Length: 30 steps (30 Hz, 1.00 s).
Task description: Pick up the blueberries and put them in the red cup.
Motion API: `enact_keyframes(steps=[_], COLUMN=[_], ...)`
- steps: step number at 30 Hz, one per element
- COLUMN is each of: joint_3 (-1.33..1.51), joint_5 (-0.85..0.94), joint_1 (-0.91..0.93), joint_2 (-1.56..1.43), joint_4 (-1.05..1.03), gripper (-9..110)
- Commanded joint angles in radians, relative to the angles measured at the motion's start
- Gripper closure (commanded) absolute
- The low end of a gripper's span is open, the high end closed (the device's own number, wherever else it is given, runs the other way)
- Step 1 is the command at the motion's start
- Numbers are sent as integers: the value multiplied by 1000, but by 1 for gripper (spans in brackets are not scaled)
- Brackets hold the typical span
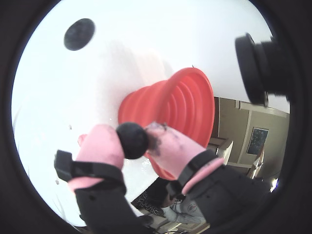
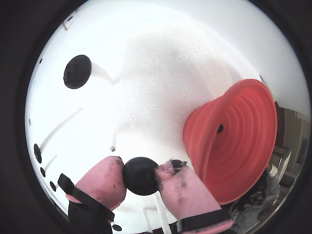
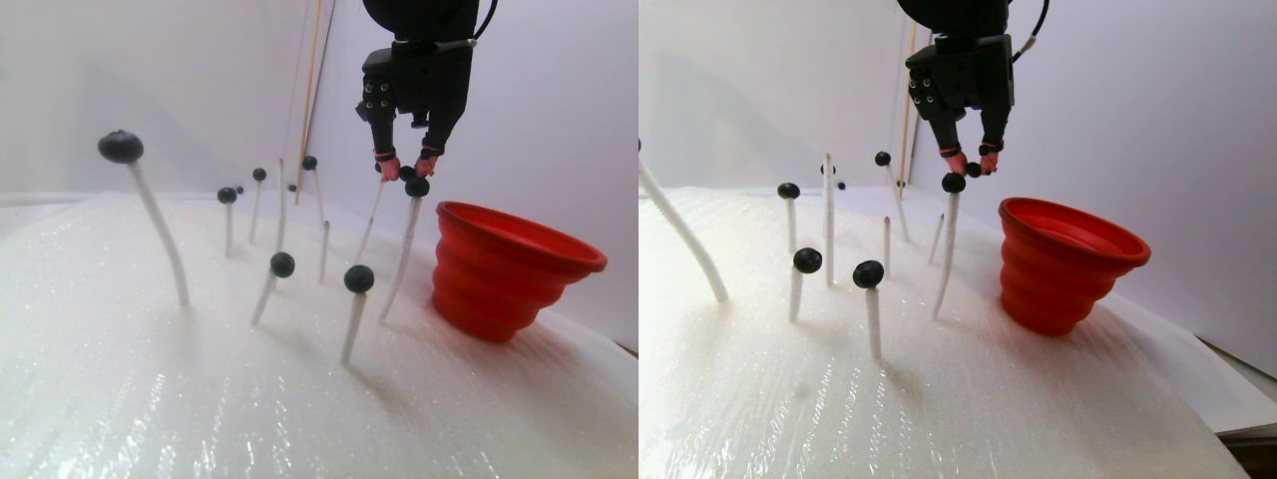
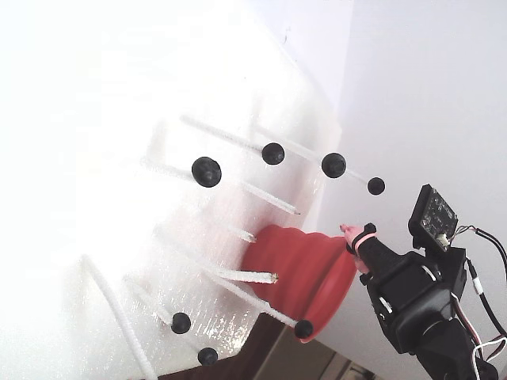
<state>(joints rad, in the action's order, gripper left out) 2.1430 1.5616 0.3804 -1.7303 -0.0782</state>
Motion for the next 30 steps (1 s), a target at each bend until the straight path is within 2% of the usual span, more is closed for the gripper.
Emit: enact_keyframes(steps=[1,30], joint_3=[-9,25], joint_5=[15,91], joint_1=[78,295], joint_2=[-123,-161], joint_4=[-15,-71], gripper=[91,91])
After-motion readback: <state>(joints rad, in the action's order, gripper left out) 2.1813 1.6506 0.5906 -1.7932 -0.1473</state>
